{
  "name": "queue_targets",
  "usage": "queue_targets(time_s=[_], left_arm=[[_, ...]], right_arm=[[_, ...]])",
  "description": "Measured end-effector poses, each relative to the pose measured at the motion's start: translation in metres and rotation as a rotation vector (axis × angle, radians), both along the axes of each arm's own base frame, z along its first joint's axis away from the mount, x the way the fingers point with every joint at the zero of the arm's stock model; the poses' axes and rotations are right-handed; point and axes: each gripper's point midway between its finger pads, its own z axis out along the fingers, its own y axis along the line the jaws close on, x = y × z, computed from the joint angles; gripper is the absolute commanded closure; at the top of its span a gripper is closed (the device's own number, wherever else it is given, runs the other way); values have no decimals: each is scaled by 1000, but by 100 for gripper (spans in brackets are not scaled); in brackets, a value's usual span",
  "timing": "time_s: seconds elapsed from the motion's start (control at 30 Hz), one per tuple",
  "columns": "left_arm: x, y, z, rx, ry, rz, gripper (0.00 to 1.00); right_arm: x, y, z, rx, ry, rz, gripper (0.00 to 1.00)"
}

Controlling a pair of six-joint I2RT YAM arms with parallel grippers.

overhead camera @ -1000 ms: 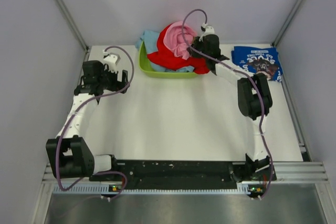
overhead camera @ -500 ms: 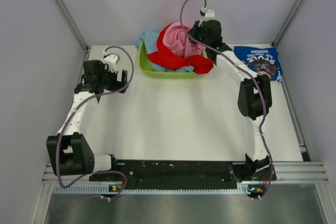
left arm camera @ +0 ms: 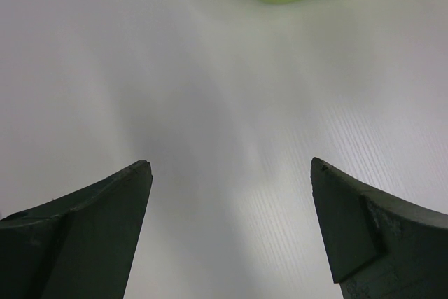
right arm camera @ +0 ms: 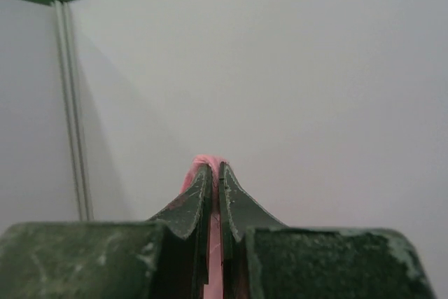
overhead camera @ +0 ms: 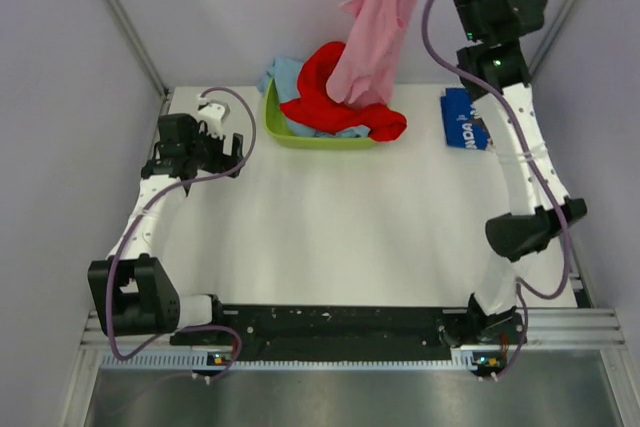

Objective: Fold and stack the t-shirts
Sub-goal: Move the tshirt to the center of the board

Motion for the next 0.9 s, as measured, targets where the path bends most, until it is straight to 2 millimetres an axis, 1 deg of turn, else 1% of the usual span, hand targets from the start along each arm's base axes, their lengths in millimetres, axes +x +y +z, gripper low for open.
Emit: queue_targets(time_s=[0.03, 0.1, 0.13, 0.17, 0.23, 0.27, 0.3, 0.33, 0.4, 0.43, 0.47, 0.6, 0.63, 0.7, 0.8, 0.87, 0.9], left_arm=[[0, 0, 1, 1, -3, -3, 1], [0, 0, 1, 3, -5, -3, 1], [0, 1, 1, 6, -5, 0, 1], [0, 1, 1, 8, -5, 4, 1], [1, 6, 1, 24, -6, 26, 1], [2, 9, 2, 34, -6, 39, 1], [2, 11, 3, 42, -8, 49, 1], [4, 14, 5, 52, -12, 63, 1], [6, 20, 8, 70, -21, 88, 1], [6, 24, 10, 81, -25, 105, 1], [6, 28, 11, 89, -28, 121, 1], [5, 45, 16, 114, -40, 181, 1], [5, 50, 18, 119, -45, 195, 1], [4, 57, 22, 126, -52, 219, 1], [3, 65, 25, 130, -59, 242, 1], [3, 68, 25, 132, -59, 251, 1], [3, 69, 25, 133, -60, 253, 1]], right_arm=[[-23, -6, 19, 3, -50, 14, 100], [-66, -12, 47, 3, -136, 56, 100], [-89, -14, 58, -2, -179, 89, 100], [-106, -14, 66, -8, -213, 117, 100], [-147, -7, 82, -25, -294, 207, 100], [-165, 0, 86, -38, -330, 261, 100], [-179, 8, 88, -51, -354, 307, 100], [-192, 18, 88, -66, -373, 368, 100], [-213, 45, 81, -106, -391, 496, 100], [-219, 56, 76, -121, -391, 546, 100], [-225, 71, 68, -140, -388, 610, 100], [-234, 117, 36, -192, -322, 806, 100], [-234, 124, 29, -197, -302, 838, 100], [-233, 135, 17, -212, -261, 896, 100], [-230, 142, 1, -226, -206, 935, 100], [-226, 143, -15, -238, -154, 940, 100], [-222, 143, -28, -246, -116, 942, 100]])
